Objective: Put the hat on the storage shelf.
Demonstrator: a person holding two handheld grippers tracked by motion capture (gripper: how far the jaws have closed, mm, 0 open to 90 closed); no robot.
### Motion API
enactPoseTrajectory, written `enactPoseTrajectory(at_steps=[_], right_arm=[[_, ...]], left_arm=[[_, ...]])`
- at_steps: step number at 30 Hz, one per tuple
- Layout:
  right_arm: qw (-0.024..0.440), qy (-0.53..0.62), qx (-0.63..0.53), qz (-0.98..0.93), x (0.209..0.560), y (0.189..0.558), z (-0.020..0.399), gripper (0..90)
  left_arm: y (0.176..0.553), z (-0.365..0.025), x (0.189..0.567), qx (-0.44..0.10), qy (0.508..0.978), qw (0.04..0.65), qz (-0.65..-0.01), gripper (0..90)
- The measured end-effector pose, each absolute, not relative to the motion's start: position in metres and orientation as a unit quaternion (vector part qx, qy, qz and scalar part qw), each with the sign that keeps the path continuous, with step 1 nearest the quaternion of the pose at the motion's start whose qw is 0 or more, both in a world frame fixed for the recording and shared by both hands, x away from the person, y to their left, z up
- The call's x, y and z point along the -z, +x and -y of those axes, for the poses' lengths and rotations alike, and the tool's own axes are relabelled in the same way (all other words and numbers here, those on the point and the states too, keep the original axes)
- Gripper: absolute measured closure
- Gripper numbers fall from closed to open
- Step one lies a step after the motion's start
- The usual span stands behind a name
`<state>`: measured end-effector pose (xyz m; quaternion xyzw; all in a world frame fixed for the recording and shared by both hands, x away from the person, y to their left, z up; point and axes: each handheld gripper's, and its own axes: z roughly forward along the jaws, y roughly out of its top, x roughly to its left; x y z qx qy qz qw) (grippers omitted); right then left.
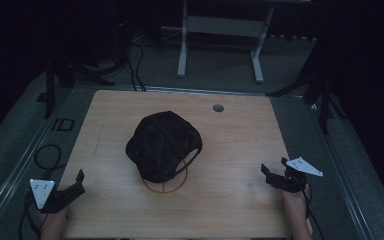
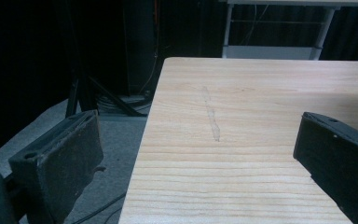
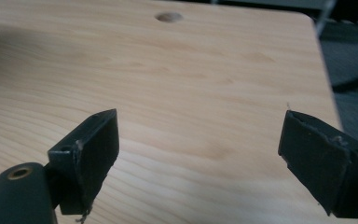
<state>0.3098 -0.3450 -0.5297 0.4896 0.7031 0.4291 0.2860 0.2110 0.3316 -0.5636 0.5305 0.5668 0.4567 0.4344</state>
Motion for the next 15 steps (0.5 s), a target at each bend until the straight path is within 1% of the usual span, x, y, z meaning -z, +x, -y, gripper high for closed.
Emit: enactPoseTrajectory(at_steps=[8,12,13,15], right_arm=[[0.307,0.522,-0.402,-0.687,0.541,0.301,0.369,12.9],[0.324,0.529,-0.388,-0.682,0.545,0.299,0.375,12.8],[0.337,0.531,-0.379,-0.678,0.546,0.297,0.379,12.8],[0.341,0.534,-0.383,-0.672,0.547,0.295,0.384,12.8]], left_arm=[[0.211,-0.331,0.564,-0.457,0.531,0.434,-0.566,1.8],[0.211,-0.331,0.564,-0.457,0.531,0.434,-0.566,1.8],[0.211,-0.331,0.564,-0.458,0.531,0.434,-0.566,1.8],[0.211,-0.332,0.564,-0.457,0.531,0.434,-0.566,1.8]])
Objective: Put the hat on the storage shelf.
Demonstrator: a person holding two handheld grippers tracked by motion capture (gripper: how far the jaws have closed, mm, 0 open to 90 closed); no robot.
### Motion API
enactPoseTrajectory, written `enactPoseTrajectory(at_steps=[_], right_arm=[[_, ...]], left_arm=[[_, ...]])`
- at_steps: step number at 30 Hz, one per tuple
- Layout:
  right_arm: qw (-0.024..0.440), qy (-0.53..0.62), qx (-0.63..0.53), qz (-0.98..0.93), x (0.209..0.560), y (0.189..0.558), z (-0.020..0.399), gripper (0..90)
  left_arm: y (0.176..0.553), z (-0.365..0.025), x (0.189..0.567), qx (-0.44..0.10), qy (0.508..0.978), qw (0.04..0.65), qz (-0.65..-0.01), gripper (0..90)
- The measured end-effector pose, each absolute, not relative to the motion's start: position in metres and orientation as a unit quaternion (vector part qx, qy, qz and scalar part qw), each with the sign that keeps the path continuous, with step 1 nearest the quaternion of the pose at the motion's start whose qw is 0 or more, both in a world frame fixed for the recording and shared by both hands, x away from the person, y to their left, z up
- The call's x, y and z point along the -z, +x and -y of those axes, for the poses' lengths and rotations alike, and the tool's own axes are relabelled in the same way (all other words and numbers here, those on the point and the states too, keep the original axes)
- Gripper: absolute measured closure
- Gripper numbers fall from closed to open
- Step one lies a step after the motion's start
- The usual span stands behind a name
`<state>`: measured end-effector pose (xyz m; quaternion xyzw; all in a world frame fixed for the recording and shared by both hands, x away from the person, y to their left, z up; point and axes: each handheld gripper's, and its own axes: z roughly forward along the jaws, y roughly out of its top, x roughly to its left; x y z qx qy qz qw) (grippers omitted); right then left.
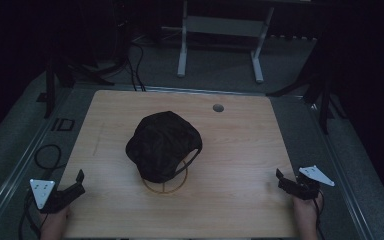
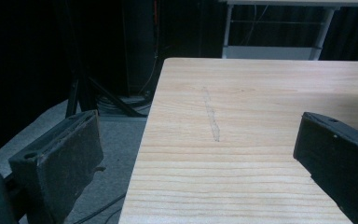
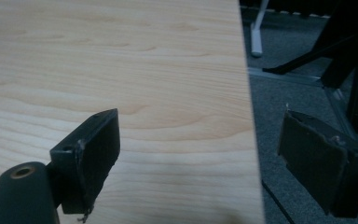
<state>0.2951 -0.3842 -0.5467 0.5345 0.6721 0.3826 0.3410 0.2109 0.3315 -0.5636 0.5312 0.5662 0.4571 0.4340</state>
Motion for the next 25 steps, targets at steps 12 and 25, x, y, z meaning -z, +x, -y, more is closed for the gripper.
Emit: enactPoseTrajectory(at_steps=[12,25], right_arm=[[0.382,0.574,-0.379,-0.617,0.551,0.285,0.404,12.8],[0.378,0.586,-0.379,-0.608,0.553,0.286,0.407,13.6]], left_arm=[[0.211,-0.331,0.564,-0.458,0.531,0.433,-0.567,1.8],[0.211,-0.332,0.564,-0.456,0.530,0.434,-0.568,1.8]])
